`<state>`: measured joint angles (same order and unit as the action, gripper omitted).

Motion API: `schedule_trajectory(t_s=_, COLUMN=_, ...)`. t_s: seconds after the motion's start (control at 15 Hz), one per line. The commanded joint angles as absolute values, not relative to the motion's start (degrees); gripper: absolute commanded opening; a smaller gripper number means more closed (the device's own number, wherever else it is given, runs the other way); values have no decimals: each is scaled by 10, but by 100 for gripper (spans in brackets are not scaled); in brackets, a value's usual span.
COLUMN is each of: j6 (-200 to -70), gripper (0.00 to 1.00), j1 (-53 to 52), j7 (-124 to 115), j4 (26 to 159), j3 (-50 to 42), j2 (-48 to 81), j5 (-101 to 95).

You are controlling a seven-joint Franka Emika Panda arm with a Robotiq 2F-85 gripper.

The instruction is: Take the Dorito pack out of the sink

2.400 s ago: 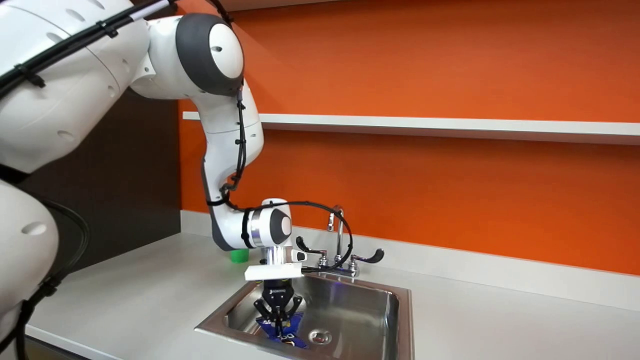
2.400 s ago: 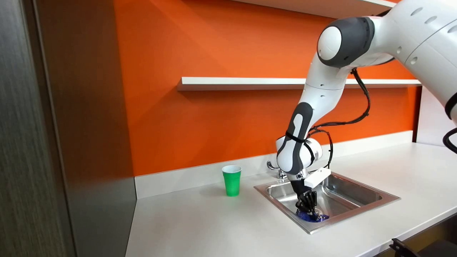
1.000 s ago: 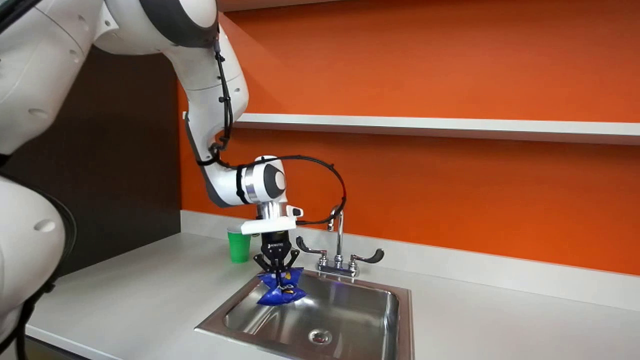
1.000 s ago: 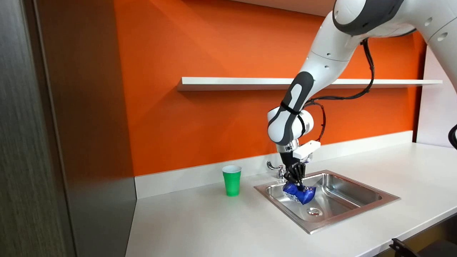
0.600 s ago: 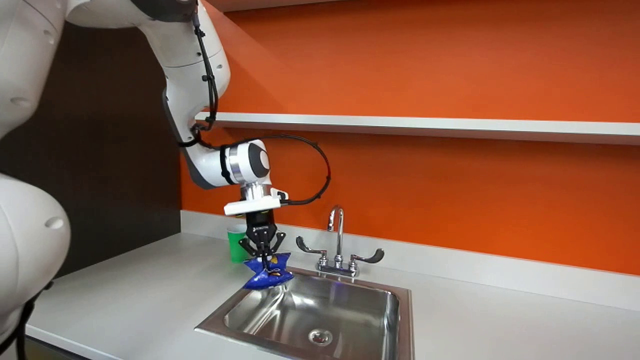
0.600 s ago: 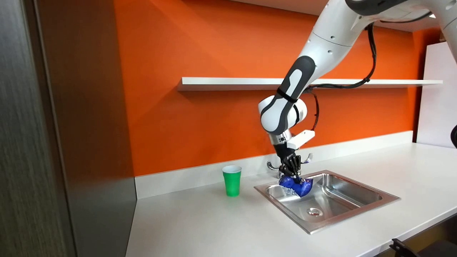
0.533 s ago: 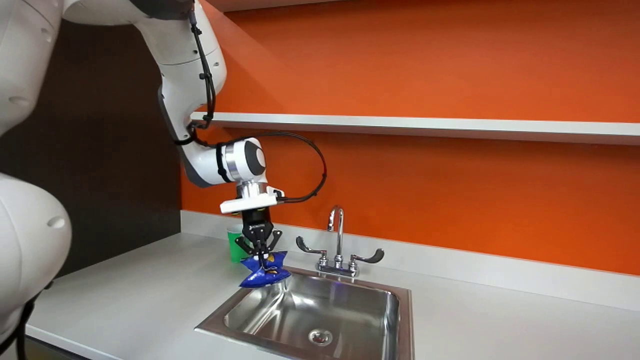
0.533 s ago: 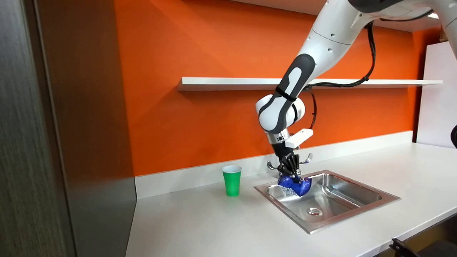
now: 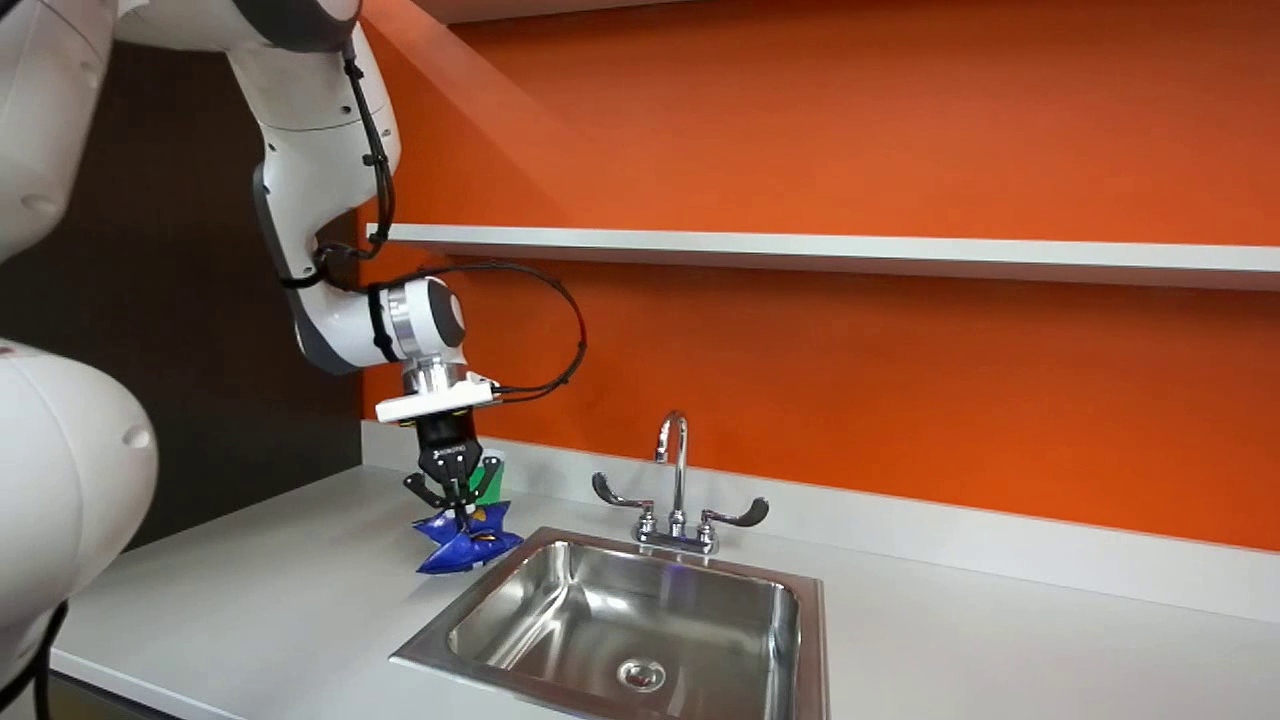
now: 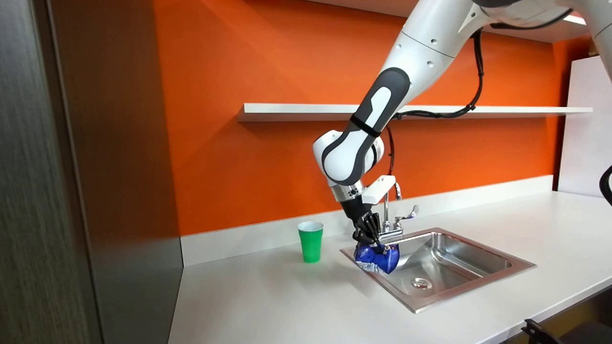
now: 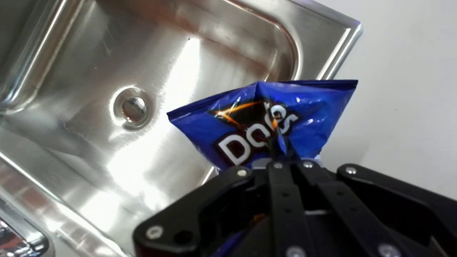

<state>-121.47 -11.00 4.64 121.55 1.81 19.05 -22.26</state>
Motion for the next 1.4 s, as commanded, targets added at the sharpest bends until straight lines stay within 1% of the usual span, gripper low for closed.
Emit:
schedule_trajectory(t_s=0.0, j6=-1197, gripper=0, j1=-120, j7=36, j4=1204, j3=38, j2=203, j5=-242)
schedule_trajectory(t_s=0.6, j6=-1199, gripper=0, j1=-132, j7=42, j4=1195, j3=47, j2=235, j5=-251)
schedule_trajectory(t_s=0.67, j6=-1200, gripper=26, j1=-133, j7=41, j4=1194, j3=46, j2=238, j5=-253)
schedule_trajectory(t_s=0.73, j6=-1199, gripper=27, j1=-133, j7=41, j4=1194, j3=46, j2=239, j5=-254)
schedule_trajectory(t_s=0.87, j6=-1202, gripper=40, j1=-133, j7=39, j4=1198, j3=46, j2=233, j5=-255)
schedule_trajectory(t_s=1.33, j6=-1211, gripper=95, j1=-121, j7=34, j4=1232, j3=48, j2=162, j5=-236)
